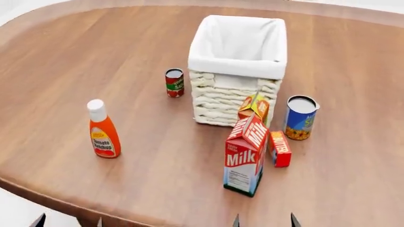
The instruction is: Pick up the butter and put it in the basket.
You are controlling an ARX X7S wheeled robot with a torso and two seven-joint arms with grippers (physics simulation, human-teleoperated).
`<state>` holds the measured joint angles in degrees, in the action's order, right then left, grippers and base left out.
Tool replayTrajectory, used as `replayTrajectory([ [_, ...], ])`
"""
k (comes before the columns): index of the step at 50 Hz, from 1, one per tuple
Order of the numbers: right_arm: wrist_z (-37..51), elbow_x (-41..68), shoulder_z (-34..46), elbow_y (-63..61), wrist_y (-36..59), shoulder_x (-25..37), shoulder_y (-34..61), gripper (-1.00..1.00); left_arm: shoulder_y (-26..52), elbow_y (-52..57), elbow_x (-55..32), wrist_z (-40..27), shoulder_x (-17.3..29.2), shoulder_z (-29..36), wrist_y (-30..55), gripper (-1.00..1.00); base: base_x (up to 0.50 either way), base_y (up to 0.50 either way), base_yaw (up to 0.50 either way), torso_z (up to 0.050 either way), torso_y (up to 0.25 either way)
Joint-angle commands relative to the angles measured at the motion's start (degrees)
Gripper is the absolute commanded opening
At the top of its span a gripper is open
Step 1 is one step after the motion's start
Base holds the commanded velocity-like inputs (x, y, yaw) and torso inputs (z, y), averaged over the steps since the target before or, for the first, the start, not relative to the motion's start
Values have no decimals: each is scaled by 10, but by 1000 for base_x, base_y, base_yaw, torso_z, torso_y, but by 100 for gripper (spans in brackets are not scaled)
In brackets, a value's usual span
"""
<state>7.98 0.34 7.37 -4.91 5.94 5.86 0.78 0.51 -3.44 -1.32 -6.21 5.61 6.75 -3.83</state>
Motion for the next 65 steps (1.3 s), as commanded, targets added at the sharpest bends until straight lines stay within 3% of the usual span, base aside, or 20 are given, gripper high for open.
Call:
replayTrajectory([
  [1, 0, -11, 8, 3, 0, -6, 9, 100, -2, 10, -3, 2, -4, -6, 7, 100, 0, 0, 500, 0, 0],
  [15, 21, -20, 22, -3, -10, 5, 7, 100, 4, -2, -11, -9, 3, 3, -4, 100, 0, 0, 393, 0, 0],
  [19, 18, 10, 9, -20, -12, 4, -1, 100, 14, -25, 44, -68, -2, 7, -21, 100, 21, -161, 0, 0, 0],
  [22, 19, 14, 9, -25, -11, 6, -3, 100, 24, -34, 66, -89, -5, 12, 12, 100, 85, -495, 0, 0, 0],
  [27, 21, 16, 14, -30, -5, 9, -3, 100, 8, 2, 14, -29, 9, 21, 40, 100, 83, -496, 0, 0, 0],
  [49, 36, 20, 30, -29, -1, 17, 1, 100, 7, 22, -19, -30, 20, 22, 48, 100, 90, -494, 0, 0, 0],
  [56, 50, 37, 13, -43, -12, 16, -11, 100, 22, 32, -31, -38, 26, 9, 72, 100, 1, 0, 0, 0, 0],
  [65, 56, 32, 23, -45, 2, 21, -9, 100, 49, 101, -69, -50, 47, -33, 166, 100, 478, 131, 0, 0, 0],
])
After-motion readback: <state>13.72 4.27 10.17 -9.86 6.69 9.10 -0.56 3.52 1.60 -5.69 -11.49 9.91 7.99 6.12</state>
